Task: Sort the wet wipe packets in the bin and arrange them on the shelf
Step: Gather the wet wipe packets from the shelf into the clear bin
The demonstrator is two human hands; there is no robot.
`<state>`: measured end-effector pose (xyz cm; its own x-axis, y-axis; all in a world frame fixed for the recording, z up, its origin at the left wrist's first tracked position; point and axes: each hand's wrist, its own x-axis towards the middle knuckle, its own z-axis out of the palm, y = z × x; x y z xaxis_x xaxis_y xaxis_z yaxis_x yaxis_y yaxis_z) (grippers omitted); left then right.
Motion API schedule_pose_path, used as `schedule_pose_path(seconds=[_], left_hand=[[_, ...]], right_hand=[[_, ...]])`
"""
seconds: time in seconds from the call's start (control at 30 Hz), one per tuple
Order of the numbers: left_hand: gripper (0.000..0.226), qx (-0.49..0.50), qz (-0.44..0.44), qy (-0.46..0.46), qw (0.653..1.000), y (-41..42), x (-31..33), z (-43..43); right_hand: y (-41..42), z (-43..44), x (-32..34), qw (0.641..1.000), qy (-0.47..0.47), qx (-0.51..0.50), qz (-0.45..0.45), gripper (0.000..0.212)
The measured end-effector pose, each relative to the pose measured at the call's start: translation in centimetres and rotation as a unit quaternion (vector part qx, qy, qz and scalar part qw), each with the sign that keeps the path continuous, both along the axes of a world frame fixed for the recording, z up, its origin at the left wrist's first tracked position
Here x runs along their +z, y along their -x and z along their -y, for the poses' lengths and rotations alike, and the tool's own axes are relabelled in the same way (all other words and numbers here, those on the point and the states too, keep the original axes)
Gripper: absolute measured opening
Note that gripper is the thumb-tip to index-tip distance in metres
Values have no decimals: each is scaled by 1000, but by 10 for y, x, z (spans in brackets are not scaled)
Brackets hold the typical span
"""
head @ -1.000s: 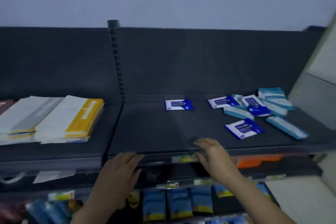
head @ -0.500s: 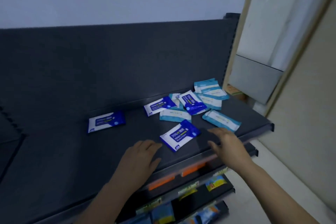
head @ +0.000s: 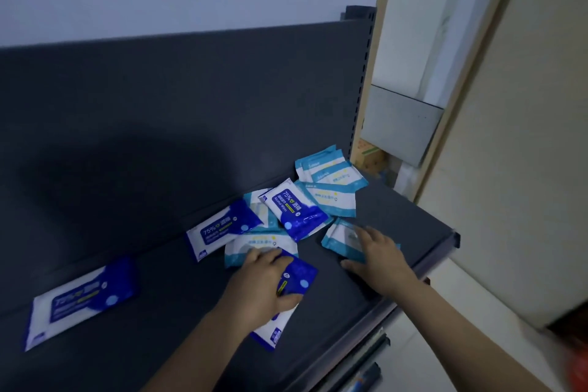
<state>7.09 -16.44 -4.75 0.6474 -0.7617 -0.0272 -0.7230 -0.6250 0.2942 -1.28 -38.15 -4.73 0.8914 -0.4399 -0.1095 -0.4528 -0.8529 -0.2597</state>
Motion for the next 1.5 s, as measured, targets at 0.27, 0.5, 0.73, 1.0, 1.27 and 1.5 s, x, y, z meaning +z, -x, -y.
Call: schedule_pose_path(seconds=[0.27, 0.5, 0.73, 1.0, 1.27, 1.5], left_hand=[[61, 6, 15, 18, 1000, -26, 16, 21], [48, 103, 111, 76, 986, -58, -5, 49], [48, 190, 106, 106, 970, -44, -5, 89], [56, 218, 68, 95, 969, -59, -1, 115], [69, 262, -17, 187, 947, -108, 11, 154], [73, 348, -122, 260, 892, -133, 3, 198]], right_hand=[[-10, 55, 4, 983, -18, 123, 132, 32], [-45, 101, 16, 932, -103, 159, 309, 36], [-90, 107, 0, 943, -62, 325, 35, 54], [-140, 142, 5, 963, -213, 156, 45, 109], [-144, 138, 1, 955, -274, 84, 76, 128], [-116, 126, -3, 951, -265, 63, 145, 122]])
